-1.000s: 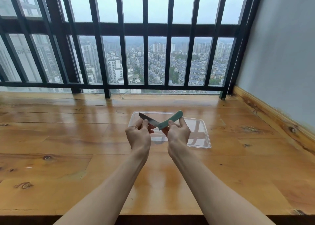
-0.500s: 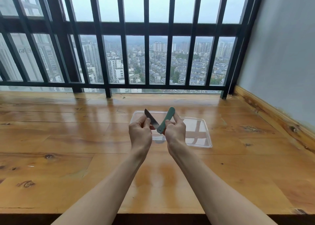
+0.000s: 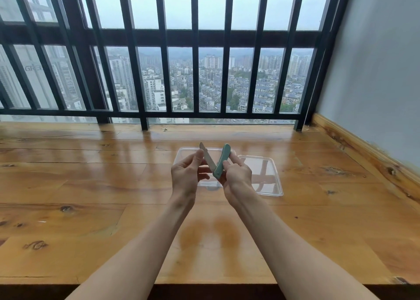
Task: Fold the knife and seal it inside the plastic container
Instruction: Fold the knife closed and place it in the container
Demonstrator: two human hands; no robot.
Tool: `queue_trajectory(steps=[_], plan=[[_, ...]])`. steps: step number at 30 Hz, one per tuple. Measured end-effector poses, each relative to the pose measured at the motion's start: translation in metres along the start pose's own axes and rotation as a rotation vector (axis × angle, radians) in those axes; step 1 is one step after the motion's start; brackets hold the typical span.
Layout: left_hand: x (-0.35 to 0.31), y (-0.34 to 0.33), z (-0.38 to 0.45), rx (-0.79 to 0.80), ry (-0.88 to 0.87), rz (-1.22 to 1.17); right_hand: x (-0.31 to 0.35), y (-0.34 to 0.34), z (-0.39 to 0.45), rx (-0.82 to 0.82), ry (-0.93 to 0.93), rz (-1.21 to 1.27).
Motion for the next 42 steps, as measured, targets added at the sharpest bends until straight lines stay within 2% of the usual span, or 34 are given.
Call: queue_trajectory(steps=[4,9,18,24,30,42], plan=[[0.0028,-0.0015,-0.0001,0.133,0.016,-0.030,0.0007,-0.0019,-0.0049,0.031,-0.087,0.085],[0.0008,-0.0042,-0.0011,0.288,-0.058,0.096,0.0003,-0.0023,-0.0061,0.074,-0.151,0.122],[0.0028,-0.0079,-0.0020,0.391,-0.049,0.127,-0.0020,-0.0029,-0.0070,0.104,-0.125,0.125],[0.0015,-0.0075,-0.0026,0.358,-0.054,0.181,-0.0046,-0.0036,-0.0073,0.118,-0.153,0.129],[-0.0006,-0.0051,-0.0015,0.273,-0.039,0.137,-0.0058,-0.0059,-0.0087,0.138,-0.174,0.128],[-0.0038,-0.0046,-0.0031,0.157,-0.104,0.141,-0.0080,-0.0065,-0.0107,0.158,-0.213,0.133]])
Point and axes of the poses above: each hand's wrist, its own z-axis towards the middle knuckle, its own y-axis out of the back of the hand, x = y × z, the point moved 2 cm from there along z, towards the middle knuckle, and after that the axes turned 11 degrees about z, right-handed, at the moved point
